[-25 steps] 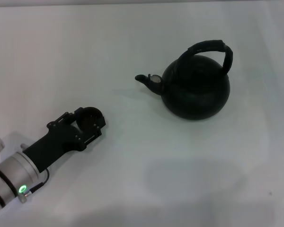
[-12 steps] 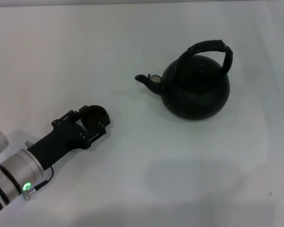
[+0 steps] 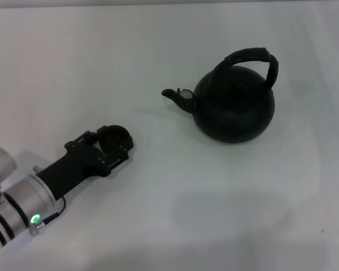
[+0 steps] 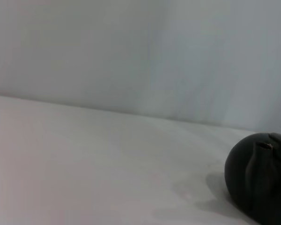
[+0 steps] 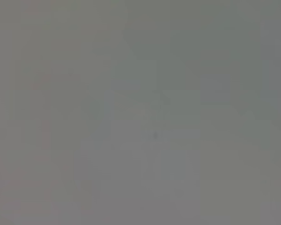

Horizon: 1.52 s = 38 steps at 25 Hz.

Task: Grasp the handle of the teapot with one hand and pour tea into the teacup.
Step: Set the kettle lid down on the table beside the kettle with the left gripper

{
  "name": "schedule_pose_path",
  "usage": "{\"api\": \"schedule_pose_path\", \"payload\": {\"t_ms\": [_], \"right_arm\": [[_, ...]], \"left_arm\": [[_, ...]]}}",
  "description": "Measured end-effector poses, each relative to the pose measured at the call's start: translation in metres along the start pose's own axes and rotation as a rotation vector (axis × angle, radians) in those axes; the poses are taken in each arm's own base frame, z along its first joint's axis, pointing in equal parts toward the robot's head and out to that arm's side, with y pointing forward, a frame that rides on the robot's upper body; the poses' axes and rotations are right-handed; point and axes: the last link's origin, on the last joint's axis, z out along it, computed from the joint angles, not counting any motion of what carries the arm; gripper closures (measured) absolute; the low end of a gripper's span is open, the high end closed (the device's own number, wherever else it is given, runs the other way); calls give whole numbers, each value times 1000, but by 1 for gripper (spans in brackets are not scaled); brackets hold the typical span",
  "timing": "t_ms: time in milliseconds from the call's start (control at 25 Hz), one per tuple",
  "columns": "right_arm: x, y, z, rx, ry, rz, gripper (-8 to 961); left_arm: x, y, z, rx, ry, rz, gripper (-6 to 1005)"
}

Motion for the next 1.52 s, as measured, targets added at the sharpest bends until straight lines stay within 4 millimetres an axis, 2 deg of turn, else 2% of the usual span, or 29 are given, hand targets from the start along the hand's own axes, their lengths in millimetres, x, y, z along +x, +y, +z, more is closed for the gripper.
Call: {"api": "schedule_pose_path", "payload": {"t_ms": [360,920,1520], "right_arm": [[-1,1,1,-1,-4,1,230],[-2,0,1,0,-5,0,231],[0,-1,0,5,-1,2,231]], "left_arm": [[1,2,7,-17,-23,11,295],[3,2,3,-29,0,0,130],[9,-10,-29,27,129,-102,119]]}}
